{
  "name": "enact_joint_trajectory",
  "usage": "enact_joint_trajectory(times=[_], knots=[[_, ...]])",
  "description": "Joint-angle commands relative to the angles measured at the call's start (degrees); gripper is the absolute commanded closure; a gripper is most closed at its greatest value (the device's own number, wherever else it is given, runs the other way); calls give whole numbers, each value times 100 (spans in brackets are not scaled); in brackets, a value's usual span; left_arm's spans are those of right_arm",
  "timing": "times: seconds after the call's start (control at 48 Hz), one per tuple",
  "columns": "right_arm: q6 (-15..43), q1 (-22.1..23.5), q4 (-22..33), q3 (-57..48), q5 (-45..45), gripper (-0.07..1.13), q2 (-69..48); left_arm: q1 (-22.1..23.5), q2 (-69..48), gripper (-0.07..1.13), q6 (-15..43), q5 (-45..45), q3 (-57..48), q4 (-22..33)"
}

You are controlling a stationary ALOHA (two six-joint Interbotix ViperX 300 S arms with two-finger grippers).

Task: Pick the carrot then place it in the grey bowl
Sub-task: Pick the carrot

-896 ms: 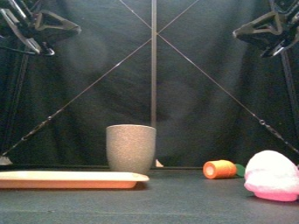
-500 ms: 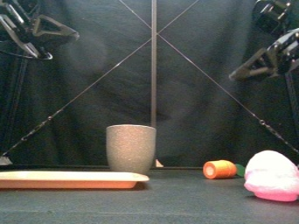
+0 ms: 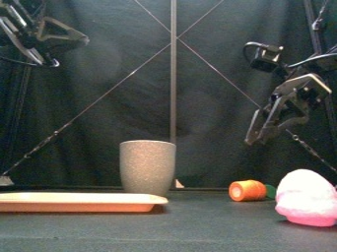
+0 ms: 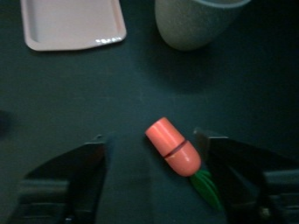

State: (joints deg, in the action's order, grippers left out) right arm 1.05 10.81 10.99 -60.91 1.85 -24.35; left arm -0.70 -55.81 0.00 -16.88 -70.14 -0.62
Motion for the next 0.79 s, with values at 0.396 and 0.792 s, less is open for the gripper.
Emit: enact_joint_trajectory(times=[0.396, 0.792], knots=[[18, 686, 88, 422, 202, 4, 1151, 18, 9, 108, 9, -18, 79, -9], [-18, 642, 62, 853, 202, 18, 2162, 9, 9, 108, 9, -18, 70, -9]])
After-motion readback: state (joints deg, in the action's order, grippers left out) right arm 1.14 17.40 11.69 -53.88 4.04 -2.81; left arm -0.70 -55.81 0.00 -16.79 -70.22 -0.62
